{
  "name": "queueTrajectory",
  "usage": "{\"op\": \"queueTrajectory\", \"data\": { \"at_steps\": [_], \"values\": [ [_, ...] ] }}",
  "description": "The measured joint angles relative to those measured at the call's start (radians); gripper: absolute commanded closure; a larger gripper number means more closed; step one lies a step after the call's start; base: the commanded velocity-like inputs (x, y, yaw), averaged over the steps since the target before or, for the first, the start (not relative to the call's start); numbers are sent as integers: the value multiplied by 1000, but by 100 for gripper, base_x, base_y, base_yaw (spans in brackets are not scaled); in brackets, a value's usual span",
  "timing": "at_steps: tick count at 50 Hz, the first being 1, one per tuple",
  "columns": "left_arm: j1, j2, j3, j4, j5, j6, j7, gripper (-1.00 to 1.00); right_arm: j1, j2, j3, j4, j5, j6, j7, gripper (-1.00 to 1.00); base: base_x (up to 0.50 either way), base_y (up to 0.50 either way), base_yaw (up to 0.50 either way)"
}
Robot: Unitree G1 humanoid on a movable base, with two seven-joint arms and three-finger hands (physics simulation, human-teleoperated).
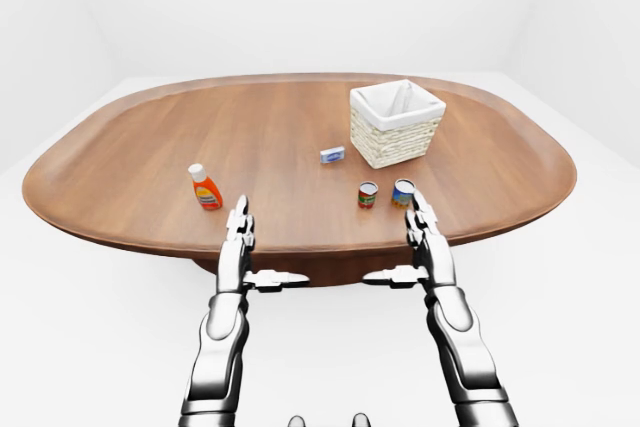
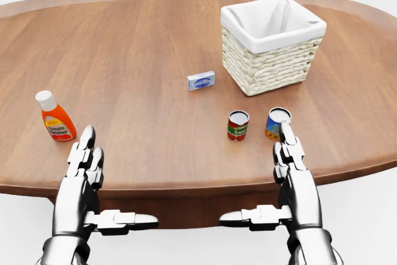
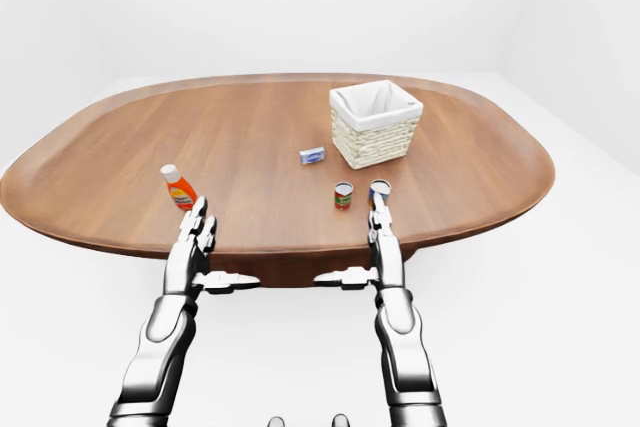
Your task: Pick up the tomato sauce, and put it in the basket.
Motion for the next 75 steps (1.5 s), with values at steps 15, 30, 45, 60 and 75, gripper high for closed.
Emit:
{"op": "queueTrajectory", "data": {
  "at_steps": [15, 30, 45, 60, 75],
  "values": [
    [4, 12, 43, -72, -43, 44, -12, -100, 35, -9, -23, -101, -2, 37, 15, -100, 0, 0, 0],
    [-8, 58, 294, -519, -339, 82, 137, -100, 261, 23, -106, -720, -11, 80, 20, -100, 0, 0, 0],
    [-3, 194, 620, -762, -756, 82, 432, -100, 762, -188, -269, -969, 235, -94, -231, -100, 0, 0, 0],
    [23, 272, 760, -837, -952, 82, 539, -100, 1175, -271, -380, -1021, 421, -94, -350, -100, 0, 0, 0],
    [28, 284, 775, -854, -981, 82, 539, -100, 1249, -305, -397, -1034, 449, -95, -385, -100, 0, -7, 0]
  ]
}}
